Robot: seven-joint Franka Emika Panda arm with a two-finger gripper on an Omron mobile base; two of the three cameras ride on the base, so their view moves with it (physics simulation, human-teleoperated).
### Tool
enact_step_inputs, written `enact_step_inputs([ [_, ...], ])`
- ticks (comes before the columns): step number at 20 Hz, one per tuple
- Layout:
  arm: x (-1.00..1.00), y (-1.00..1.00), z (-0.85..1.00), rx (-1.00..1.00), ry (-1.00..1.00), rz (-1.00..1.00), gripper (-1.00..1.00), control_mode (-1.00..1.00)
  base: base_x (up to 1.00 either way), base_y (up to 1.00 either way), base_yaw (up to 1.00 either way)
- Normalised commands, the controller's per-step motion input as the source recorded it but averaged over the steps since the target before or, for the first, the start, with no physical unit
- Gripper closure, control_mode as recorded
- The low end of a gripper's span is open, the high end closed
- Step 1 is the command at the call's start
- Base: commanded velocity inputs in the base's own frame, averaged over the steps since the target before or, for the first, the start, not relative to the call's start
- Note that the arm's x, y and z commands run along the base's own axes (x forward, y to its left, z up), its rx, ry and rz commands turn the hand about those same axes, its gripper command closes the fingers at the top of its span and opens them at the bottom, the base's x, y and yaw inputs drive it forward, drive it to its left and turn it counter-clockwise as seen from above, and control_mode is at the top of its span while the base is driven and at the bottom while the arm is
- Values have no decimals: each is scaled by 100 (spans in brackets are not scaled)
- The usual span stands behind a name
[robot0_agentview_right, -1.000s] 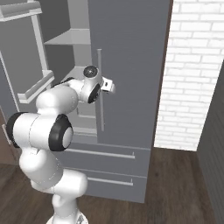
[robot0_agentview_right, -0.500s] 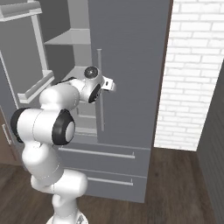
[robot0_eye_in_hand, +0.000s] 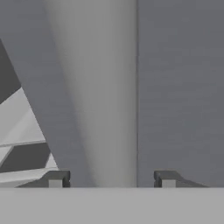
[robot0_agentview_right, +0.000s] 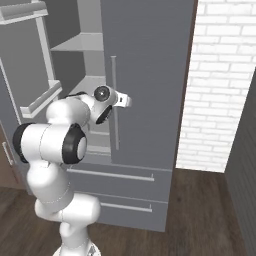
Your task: Take the strawberry from the fridge and place it on top of the pancake, located on the dining counter.
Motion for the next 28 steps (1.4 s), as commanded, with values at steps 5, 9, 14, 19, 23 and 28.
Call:
enact_step_inputs([
  [5, 1, -18, 6, 0, 0, 2, 100, -100, 0, 0, 0],
  [9, -20, -69, 11, 0, 10, 7, 100, -100, 0, 0, 0],
  [14, -57, -74, 17, 0, 15, 4, 100, -100, 0, 0, 0],
  [19, -97, -70, 13, 0, 9, 3, 100, -100, 0, 0, 0],
  [23, -100, -71, 5, 3, 2, 0, 100, -100, 0, 0, 0],
  [28, -100, -69, 0, 5, 0, 0, 100, -100, 0, 0, 0],
])
